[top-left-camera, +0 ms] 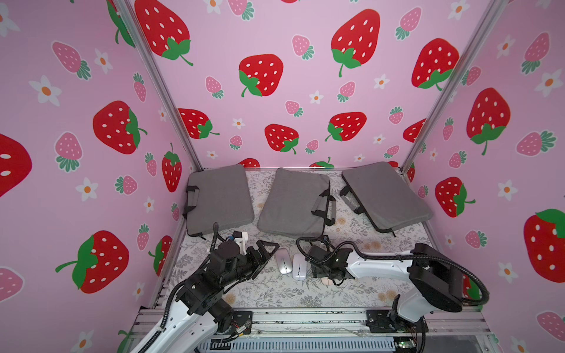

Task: Put the mouse into the laptop bag
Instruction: Pick up the mouse from the center of the board.

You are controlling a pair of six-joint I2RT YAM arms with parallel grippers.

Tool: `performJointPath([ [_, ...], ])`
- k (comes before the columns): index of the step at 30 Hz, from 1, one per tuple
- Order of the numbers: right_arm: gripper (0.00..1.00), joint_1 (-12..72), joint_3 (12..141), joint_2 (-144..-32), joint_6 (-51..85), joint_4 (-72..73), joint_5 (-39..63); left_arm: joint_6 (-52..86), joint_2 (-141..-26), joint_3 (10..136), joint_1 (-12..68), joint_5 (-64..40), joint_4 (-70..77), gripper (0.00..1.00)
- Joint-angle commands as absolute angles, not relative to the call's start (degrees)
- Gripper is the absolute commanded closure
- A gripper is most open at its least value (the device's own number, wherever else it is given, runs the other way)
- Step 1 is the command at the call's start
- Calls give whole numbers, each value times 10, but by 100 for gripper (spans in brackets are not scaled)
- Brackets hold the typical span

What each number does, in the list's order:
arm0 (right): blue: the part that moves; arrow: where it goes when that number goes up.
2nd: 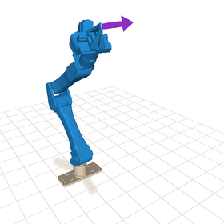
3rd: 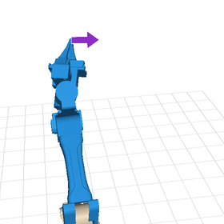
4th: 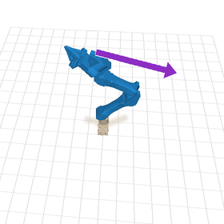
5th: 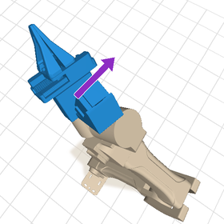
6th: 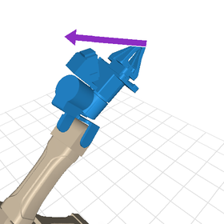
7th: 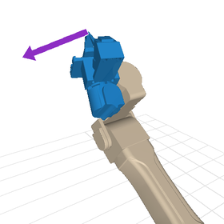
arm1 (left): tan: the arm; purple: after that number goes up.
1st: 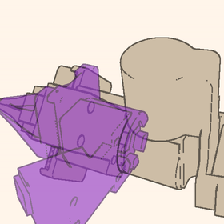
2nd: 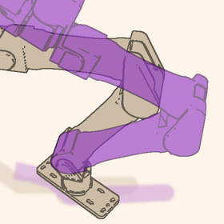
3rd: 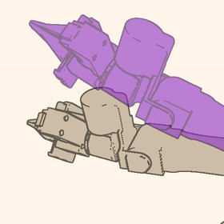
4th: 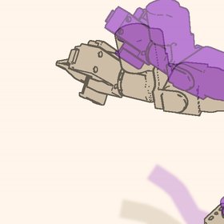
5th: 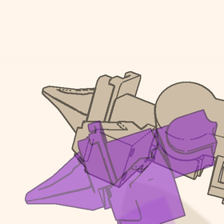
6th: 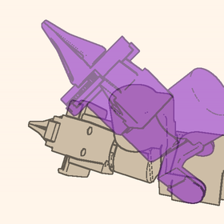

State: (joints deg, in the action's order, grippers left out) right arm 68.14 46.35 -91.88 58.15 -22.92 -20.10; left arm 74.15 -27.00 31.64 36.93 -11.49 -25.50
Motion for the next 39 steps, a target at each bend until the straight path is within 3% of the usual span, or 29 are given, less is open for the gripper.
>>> performJointPath([
  [1, 18, 686, 465, -943, 596, -234, -186, 765, -248, 324, 409, -24, -247, 1],
  [4, 26, 688, 461, -950, 617, -237, -181, 766, -231, 322, 439, 18, -257, 1],
  [11, 20, 696, 464, -931, 613, -284, -201, 735, -226, 351, 454, 82, -315, 1],
  [18, 20, 711, 478, -907, 567, -319, -173, 648, -279, 411, 456, 170, -390, 1],
  [23, 25, 711, 474, -930, 556, -294, -147, 547, -311, 414, 456, 137, -318, 3],
  [29, 42, 709, 462, -920, 564, -292, -163, 488, -391, 460, 456, 130, -305, 21],
  [33, 43, 694, 460, -886, 554, -297, -181, 450, -467, 497, 454, 119, -314, 20],
  [37, 43, 642, 456, -817, 529, -320, -206, 401, -516, 494, 453, 116, -234, 16],
  [39, 43, 614, 447, -760, 517, -325, -224, 381, -545, 503, 451, 110, -206, 11],
])
